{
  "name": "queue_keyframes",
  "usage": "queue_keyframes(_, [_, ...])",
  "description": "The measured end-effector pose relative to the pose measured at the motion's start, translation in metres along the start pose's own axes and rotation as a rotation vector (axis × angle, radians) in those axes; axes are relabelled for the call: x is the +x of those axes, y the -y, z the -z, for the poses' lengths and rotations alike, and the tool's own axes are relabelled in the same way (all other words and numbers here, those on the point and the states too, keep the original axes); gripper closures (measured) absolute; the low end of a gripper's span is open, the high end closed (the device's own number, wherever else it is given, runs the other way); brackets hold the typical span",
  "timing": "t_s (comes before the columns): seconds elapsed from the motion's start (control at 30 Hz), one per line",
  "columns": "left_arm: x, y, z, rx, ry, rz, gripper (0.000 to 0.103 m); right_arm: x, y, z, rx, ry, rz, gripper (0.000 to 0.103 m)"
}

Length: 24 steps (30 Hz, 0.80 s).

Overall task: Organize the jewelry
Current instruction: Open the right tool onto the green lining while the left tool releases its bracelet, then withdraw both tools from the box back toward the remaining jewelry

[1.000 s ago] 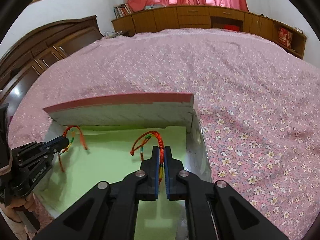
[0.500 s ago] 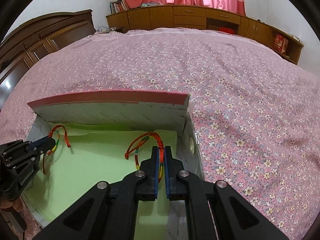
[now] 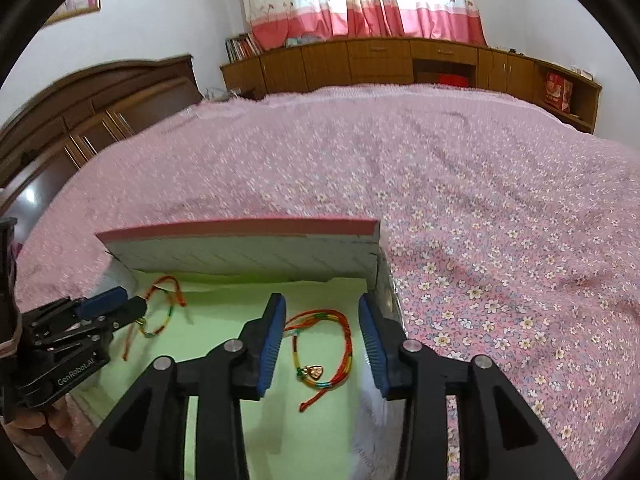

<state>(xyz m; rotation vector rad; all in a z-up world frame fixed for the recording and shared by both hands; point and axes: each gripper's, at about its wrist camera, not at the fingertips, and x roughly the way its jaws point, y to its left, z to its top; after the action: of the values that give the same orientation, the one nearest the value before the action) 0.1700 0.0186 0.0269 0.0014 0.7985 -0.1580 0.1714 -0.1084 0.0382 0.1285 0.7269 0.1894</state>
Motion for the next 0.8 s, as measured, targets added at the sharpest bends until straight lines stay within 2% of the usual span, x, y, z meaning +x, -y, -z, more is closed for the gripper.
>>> queue_keyframes(0.2, [-0.026,0.004,0.006,-0.021,0.07,0.007,0.071,-0.027,-0.002,0.008,0.048,0.076,-0.029,0.054])
queue_keyframes(0.53, [-0.065,0.006,0.018,-0.062,0.144,0.007,0.062,-0.075,-0.015,0.026,0.052,0.17,-0.05,0.041])
queue_keyframes(0.8, [-0.099,0.005,0.028,-0.085,0.209,0.001,0.046,-0.11,-0.028,0.042,0.037,0.23,-0.065,0.037])
